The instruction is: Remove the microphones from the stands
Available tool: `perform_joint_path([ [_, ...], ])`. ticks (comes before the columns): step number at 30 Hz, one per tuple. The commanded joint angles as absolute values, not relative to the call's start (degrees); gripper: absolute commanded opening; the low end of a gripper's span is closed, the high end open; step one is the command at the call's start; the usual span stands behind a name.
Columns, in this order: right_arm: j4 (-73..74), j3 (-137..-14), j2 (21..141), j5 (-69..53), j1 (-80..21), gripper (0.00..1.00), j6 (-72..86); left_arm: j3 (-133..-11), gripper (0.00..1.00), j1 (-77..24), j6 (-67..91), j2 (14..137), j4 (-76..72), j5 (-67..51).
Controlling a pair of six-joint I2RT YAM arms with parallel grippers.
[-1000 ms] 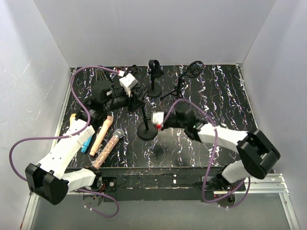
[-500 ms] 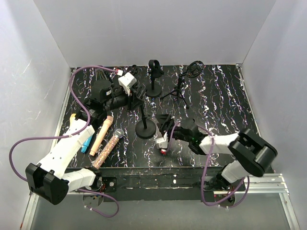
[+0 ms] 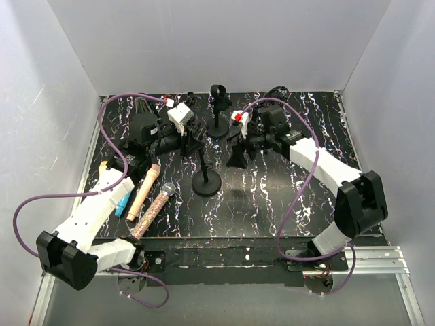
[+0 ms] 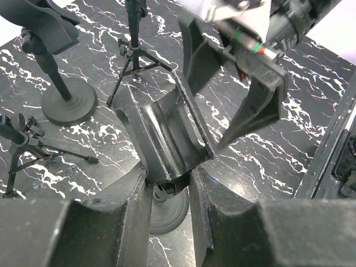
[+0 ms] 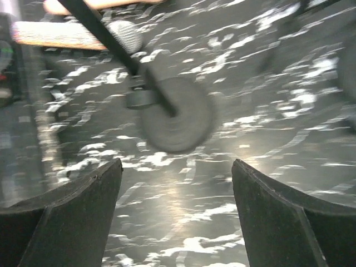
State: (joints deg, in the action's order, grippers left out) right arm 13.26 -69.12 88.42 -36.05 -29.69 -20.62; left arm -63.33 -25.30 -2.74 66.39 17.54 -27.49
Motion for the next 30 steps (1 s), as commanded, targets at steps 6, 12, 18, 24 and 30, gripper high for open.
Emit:
perform_joint_path([
  [6, 18.56, -73.83, 96.85, -55.99, -30.85, 0.84, 8.05, -63.54, 0.0, -24.7, -4.48, 66.53, 18.63, -26.45],
  [12, 12.04, -75.84, 101.59, -55.47, -30.94, 0.84, 16.95, -63.54, 0.0, -24.7, -4.31, 66.62, 19.25, -28.21],
  [18, 10.11, -78.31, 105.99, -54.41, -30.94, 0.79, 19.95, -64.16, 0.0, -24.7, -4.83, 66.88, 20.04, -28.21],
  [24, 7.92, -78.66, 107.4, -56.42, -30.94, 0.66, 22.14, -64.77, 0.0, -24.7, -5.97, 66.97, 21.62, -27.69],
  [30, 4.22, -78.57, 108.72, -60.2, -31.2, 0.53, 23.64, -66.35, 0.0, -24.7, -6.85, 68.02, 23.9, -28.65],
])
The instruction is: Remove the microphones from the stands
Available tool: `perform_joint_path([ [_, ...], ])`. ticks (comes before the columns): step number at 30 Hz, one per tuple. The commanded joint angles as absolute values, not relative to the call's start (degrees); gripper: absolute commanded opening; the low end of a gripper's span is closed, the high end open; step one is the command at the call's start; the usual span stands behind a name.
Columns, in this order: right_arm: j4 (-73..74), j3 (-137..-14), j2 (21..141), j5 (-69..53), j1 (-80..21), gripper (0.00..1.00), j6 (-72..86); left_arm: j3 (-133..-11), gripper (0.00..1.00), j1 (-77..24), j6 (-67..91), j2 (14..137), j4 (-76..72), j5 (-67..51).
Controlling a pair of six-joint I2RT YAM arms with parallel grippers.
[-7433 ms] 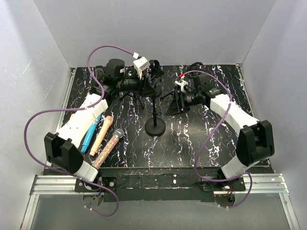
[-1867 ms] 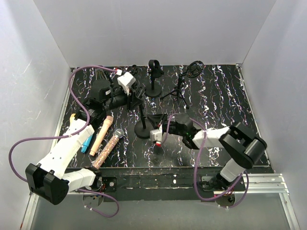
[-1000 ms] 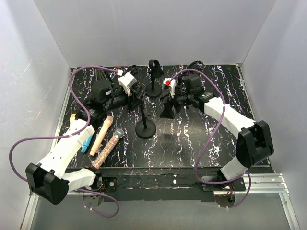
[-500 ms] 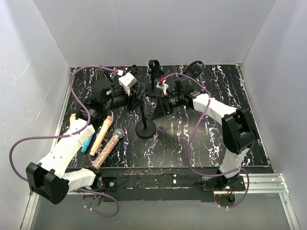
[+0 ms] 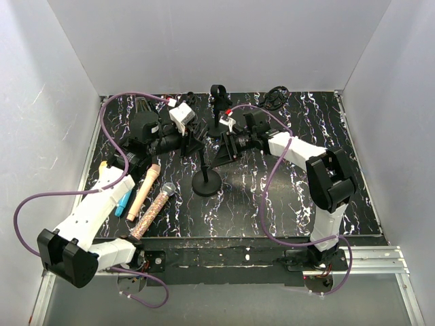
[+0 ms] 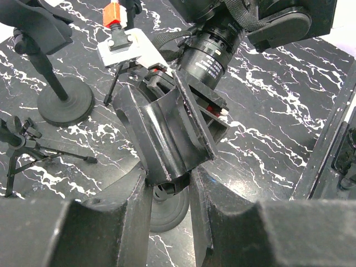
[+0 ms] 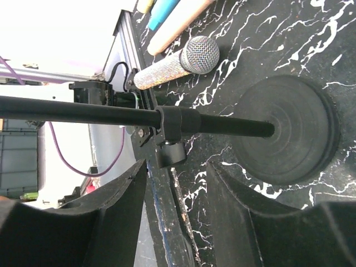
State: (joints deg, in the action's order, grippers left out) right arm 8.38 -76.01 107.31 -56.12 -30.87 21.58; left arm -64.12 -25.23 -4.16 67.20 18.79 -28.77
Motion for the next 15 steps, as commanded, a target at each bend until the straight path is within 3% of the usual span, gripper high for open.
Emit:
perform_joint_path([
  [1, 4.04, -78.57, 108.89, -60.64, -31.29, 0.53, 23.64, -66.71, 0.0, -24.7, -6.94, 68.11, 24.08, -28.83],
  [7, 2.81, -78.75, 110.3, -61.61, -31.55, 0.46, 24.26, -67.24, 0.0, -24.78, -7.47, 68.55, 24.96, -29.0],
  [15, 1.14, -78.31, 107.76, -60.57, -32.43, 0.15, 18.75, -67.33, 0.0, -24.7, -8.17, 68.73, 25.4, -28.92],
])
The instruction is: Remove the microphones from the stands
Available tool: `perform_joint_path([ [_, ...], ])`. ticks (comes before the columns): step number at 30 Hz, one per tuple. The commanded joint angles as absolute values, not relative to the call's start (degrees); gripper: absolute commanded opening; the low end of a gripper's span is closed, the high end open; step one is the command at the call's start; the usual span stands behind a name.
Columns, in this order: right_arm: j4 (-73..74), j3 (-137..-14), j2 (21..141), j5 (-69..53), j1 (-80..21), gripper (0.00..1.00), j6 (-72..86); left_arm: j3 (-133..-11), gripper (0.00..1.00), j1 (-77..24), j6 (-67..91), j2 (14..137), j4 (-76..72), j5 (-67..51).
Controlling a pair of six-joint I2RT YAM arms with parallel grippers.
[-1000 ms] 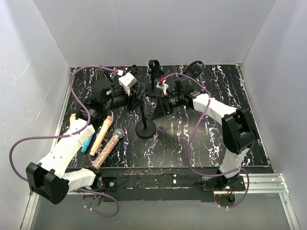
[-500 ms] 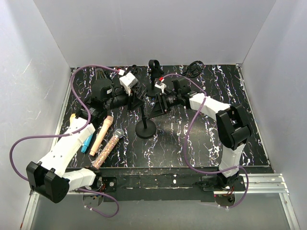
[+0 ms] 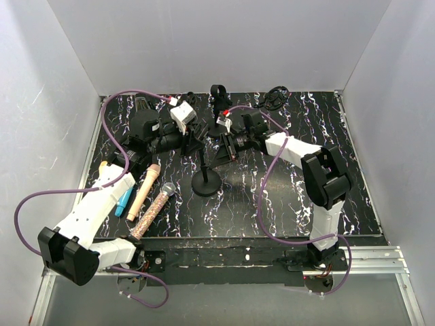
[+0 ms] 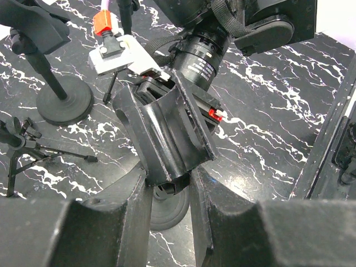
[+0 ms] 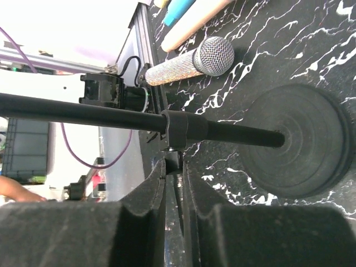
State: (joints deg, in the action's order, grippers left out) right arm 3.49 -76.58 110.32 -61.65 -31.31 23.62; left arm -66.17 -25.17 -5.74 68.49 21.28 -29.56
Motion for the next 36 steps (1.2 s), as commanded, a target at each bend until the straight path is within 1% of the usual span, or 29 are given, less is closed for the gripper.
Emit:
perform_joint_path([
  [1, 4.01, -78.75, 106.54, -58.9, -33.13, 0.08, 14.37, -67.41, 0.0, -24.7, -8.26, 68.64, 25.49, -28.83],
  [2, 7.09, -79.01, 105.22, -56.8, -34.27, 0.04, 7.54, -67.5, 0.0, -24.7, -8.35, 68.64, 25.58, -28.74],
  [3, 9.73, -78.58, 103.64, -53.82, -35.06, 0.01, 1.99, -67.5, 0.0, -24.7, -8.44, 68.47, 25.66, -28.57],
  [4, 9.84, -77.36, 102.06, -50.48, -36.2, 0.01, -2.85, -67.59, 0.0, -24.7, -8.52, 68.55, 25.93, -28.56],
  [7, 1.61, -68.32, 95.13, -39.94, -40.59, 0.01, -17.96, -67.94, 0.0, -24.7, -8.88, 68.38, 26.8, -28.48],
  [10, -15.49, -56.55, 89.23, -29.47, -45.51, 0.01, -35.71, -68.38, 0.0, -24.7, -8.96, 68.64, 27.6, -28.74],
  [11, -19.73, -54.08, 88.51, -28.92, -45.88, 0.01, -42.21, -68.47, 0.0, -24.61, -8.96, 68.73, 27.77, -28.83],
  [13, -33.24, -49.95, 89.11, -25.42, -46.14, 0.01, -55.57, -68.82, 0.0, -24.7, -8.96, 68.9, 28.04, -28.92],
  [15, -46.7, -44.77, 91.65, -24.96, -46.23, 0.01, -67.79, -68.99, 0.0, -24.7, -8.7, 69.08, 28.21, -29.09],
  [17, -57.96, -40.97, 93.42, -29.33, -45.62, 0.01, -74.68, -69.08, 0.0, -24.7, -8.44, 69.26, 28.39, -29.62],
  [19, -62.82, -37.46, 94.04, -31.8, -45.53, 0.01, -79.34, -69.17, 0.0, -24.7, -8.44, 69.26, 28.48, -29.97],
  [21, -62.76, -34.38, 93.17, -33.66, -45.79, 0.01, -85.31, -68.91, 0.0, -24.7, -8.44, 69.34, 28.22, -30.15],
  [22, -62.06, -33.06, 92.64, -33.92, -46.14, 0.03, -87.86, -68.65, 0.0, -24.7, -8.35, 69.17, 28.04, -30.15],
  [24, -60.91, -30.16, 90.98, -34.28, -46.14, 0.26, -90.34, -68.55, 0.0, -24.7, -8.26, 69.26, 27.42, -30.23],
  [25, -60.21, -29.36, 90.27, -33.32, -46.06, 0.34, -90.7, -68.47, 0.0, -24.7, -8.17, 69.26, 27.25, -30.32],
  [26, -59.25, -28.92, 89.57, -31.83, -45.79, 0.37, -90.79, -68.38, 0.0, -24.78, -8.26, 69.34, 26.9, -30.32],
  [32, -53.89, -26.9, 84.21, -26.29, -44.03, 0.38, -89.74, -68.64, 0.0, -24.7, -7.73, 70.49, 24.7, -31.11],
  [36, -46.34, -26.98, 77.98, -20.41, -43.86, 0.38, -83.26, -68.99, 0.0, -24.7, -8.78, 70.23, 25.22, -33.13],
])
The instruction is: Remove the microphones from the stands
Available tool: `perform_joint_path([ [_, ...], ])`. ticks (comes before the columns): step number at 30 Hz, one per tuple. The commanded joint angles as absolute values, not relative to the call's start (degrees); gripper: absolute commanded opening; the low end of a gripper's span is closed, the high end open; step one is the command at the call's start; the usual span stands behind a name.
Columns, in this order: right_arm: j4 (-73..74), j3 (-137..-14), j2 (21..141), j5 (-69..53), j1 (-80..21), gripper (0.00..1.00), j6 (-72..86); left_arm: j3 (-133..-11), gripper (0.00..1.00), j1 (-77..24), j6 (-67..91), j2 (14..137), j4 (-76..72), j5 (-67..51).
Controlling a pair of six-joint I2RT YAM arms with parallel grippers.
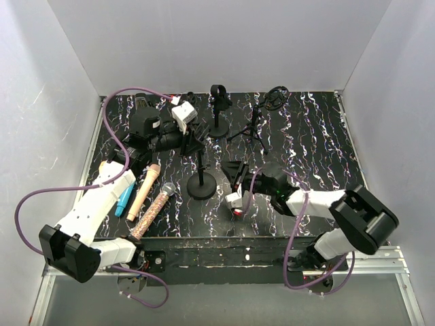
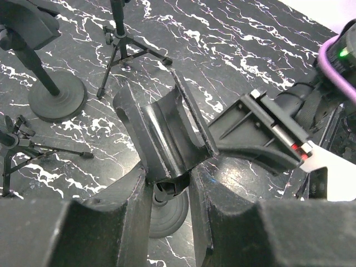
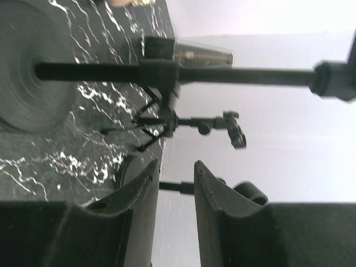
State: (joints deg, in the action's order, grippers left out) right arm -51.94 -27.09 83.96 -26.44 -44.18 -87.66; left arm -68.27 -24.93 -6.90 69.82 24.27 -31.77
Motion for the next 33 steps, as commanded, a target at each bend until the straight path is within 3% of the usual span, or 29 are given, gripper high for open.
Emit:
perform_joint_path([
  [1, -43.19, -27.77, 76.22, -18.74, -43.94, 0.39, -80.62, -69.17, 0.0, -24.7, -9.66, 70.05, 26.01, -33.92],
  [3, -35.81, -30.05, 72.0, -14.52, -44.03, 0.41, -73.77, -69.61, 0.0, -24.7, -11.24, 69.18, 27.68, -34.98],
  [4, -30.9, -31.36, 69.98, -12.76, -43.95, 0.42, -70.0, -69.78, 0.06, -24.7, -12.12, 68.65, 28.56, -35.42],
  [5, -26.93, -32.94, 68.39, -10.74, -43.95, 0.42, -66.39, -69.79, 0.2, -24.7, -12.74, 68.29, 29.43, -35.77],
  [6, -22.89, -34.26, 67.16, -9.16, -43.95, 0.42, -63.23, -69.79, 0.42, -24.7, -13.7, 67.68, 30.23, -36.21],
  [8, -17.69, -36.29, 65.83, -6.34, -43.77, 0.43, -57.68, -69.7, 0.68, -24.7, -14.5, 66.72, 31.02, -36.39],
  [10, -16.7, -36.65, 65.48, -4.49, -43.77, 0.43, -52.93, -69.7, 0.84, -24.7, -14.68, 65.92, 31.29, -35.86],
  [13, -13.55, -39.36, 66.0, -0.63, -43.86, 0.43, -45.73, -71.53, 0.98, -24.78, -16.34, 65.48, 33.74, -35.07],
  [19, 1.89, -48.15, 66.09, 2.63, -43.51, 0.44, -31.83, -76.19, 0.98, -24.7, -20.39, 64.86, 39.89, -32.88],
  [23, 18.51, -58.24, 65.65, -2.34, -39.92, 0.76, -19.38, -76.64, 0.98, -24.7, -20.83, 64.69, 43.24, -25.6],
  [24, 22.63, -61.4, 65.83, -4.55, -38.25, 0.8, -16.03, -76.03, 0.98, -24.7, -20.22, 64.34, 43.16, -22.27],
  [27, 34.15, -70.9, 68.02, -8.17, -35.25, 0.83, -8.81, -72.96, 0.98, -23.83, -10.42, 63.11, 38.69, -5.35],
  [29, 39.0, -76.09, 69.34, -8.61, -33.76, 0.84, -6.25, -71.11, 0.98, -17.71, -1.36, 62.49, 36.74, 2.17],
  [33, 42.27, -81.29, 69.52, -12.46, -27.97, 0.86, -1.51, -69.61, 0.98, -7.67, 11.4, 63.72, 37.53, 3.61],
])
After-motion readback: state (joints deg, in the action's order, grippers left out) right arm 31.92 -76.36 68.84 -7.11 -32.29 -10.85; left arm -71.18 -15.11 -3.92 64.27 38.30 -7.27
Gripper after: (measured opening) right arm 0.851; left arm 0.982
